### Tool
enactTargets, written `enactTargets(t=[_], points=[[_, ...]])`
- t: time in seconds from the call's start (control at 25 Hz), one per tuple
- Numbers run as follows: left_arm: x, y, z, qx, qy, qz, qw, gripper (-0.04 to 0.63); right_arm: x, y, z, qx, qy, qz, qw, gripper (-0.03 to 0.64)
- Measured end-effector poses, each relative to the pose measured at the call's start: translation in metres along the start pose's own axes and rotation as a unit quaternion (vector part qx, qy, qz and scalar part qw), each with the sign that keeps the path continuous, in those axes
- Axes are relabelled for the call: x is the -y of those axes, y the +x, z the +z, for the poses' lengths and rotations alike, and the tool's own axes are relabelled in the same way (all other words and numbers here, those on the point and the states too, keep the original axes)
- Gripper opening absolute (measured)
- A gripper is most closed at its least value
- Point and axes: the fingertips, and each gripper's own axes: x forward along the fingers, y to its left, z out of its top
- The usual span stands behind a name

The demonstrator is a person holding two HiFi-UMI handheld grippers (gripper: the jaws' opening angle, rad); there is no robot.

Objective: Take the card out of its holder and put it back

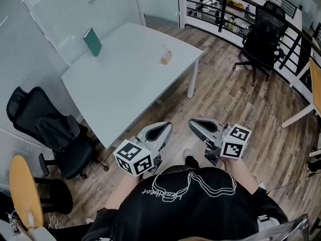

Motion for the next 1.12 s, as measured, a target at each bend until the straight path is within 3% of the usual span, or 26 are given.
enactTargets(t=[0.44, 0.64, 0.84, 1.12], points=[[-0.080, 0.125, 0.030, -0.007, -0.004, 0.031, 0.9995, 0.013, 0.137, 0.026, 0.061, -0.008, 0.016, 0.028, 0.999, 0.006], [-0.116, 0.176, 0.044, -0.008, -0.018, 0.046, 0.9988, 0.012, 0.199, 0.034, 0.090, 0.010, 0.029, 0.017, 0.999, 0.006], [-0.134, 0.202, 0.056, 0.011, -0.024, 0.048, 0.9985, 0.012, 0.228, 0.039, 0.108, 0.004, 0.020, 0.027, 0.999, 0.006], [-0.168, 0.215, 0.055, 0.006, -0.030, 0.058, 0.9979, 0.014, 0.257, 0.059, 0.106, -0.012, 0.032, 0.024, 0.999, 0.006]])
